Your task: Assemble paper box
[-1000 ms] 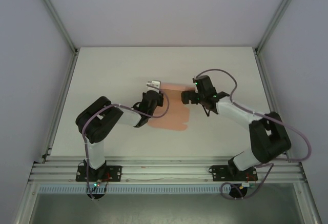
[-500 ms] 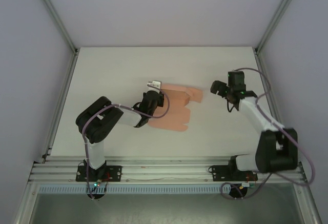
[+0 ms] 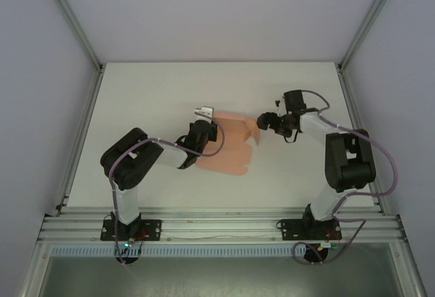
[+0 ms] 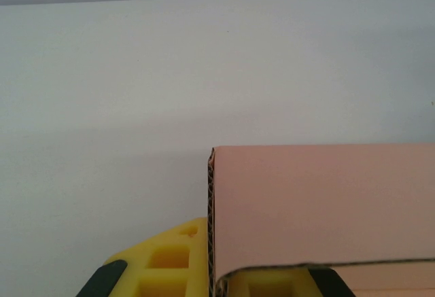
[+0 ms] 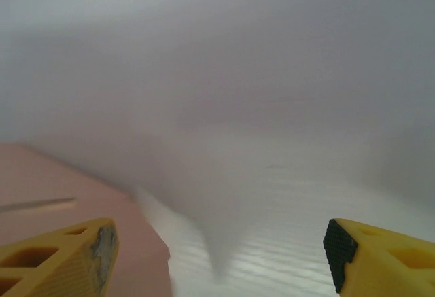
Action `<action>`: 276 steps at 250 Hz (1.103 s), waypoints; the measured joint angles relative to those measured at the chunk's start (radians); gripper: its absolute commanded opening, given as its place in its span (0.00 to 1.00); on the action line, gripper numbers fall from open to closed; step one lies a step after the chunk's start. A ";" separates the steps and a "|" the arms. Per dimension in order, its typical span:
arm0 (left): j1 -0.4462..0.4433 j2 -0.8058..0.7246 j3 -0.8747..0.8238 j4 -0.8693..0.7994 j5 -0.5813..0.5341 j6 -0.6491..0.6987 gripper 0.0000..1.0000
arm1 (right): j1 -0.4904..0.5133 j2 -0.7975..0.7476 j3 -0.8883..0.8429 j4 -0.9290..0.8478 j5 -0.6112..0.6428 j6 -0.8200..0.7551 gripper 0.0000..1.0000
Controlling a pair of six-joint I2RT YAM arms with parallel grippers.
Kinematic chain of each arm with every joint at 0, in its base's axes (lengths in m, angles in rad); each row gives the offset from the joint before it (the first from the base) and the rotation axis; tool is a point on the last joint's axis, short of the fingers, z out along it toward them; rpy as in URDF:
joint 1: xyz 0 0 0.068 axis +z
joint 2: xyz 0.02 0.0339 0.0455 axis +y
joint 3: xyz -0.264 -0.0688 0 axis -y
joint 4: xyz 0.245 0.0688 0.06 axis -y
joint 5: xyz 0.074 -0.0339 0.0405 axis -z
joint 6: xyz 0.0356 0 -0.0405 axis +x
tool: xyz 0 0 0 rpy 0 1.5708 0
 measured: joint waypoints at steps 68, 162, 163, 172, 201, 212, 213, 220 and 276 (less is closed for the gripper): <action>-0.001 0.000 0.000 -0.001 0.002 -0.001 0.00 | 0.041 -0.004 -0.073 0.087 -0.173 -0.041 0.74; -0.001 0.000 0.013 -0.027 -0.016 -0.028 0.00 | 0.113 -0.098 -0.139 0.124 -0.039 -0.048 0.72; -0.001 0.000 0.013 -0.027 -0.018 -0.028 0.00 | 0.113 -0.100 -0.140 0.124 -0.036 -0.049 0.72; -0.002 0.000 0.013 -0.028 -0.019 -0.029 0.00 | 0.115 -0.118 -0.152 0.119 -0.023 -0.048 0.71; -0.002 0.000 0.014 -0.031 -0.025 -0.034 0.00 | 0.116 -0.170 -0.198 0.119 -0.019 -0.049 0.68; -0.002 0.000 0.014 -0.031 -0.025 -0.034 0.00 | 0.119 -0.180 -0.211 0.119 -0.024 -0.051 0.65; -0.002 0.000 0.014 -0.031 -0.025 -0.034 0.00 | 0.120 -0.180 -0.212 0.119 -0.024 -0.051 0.65; -0.002 0.000 0.014 -0.031 -0.025 -0.034 0.00 | 0.122 -0.181 -0.215 0.119 -0.028 -0.053 0.64; -0.002 0.000 0.014 -0.032 -0.024 -0.034 0.00 | 0.170 -0.179 -0.216 0.134 -0.070 -0.092 0.62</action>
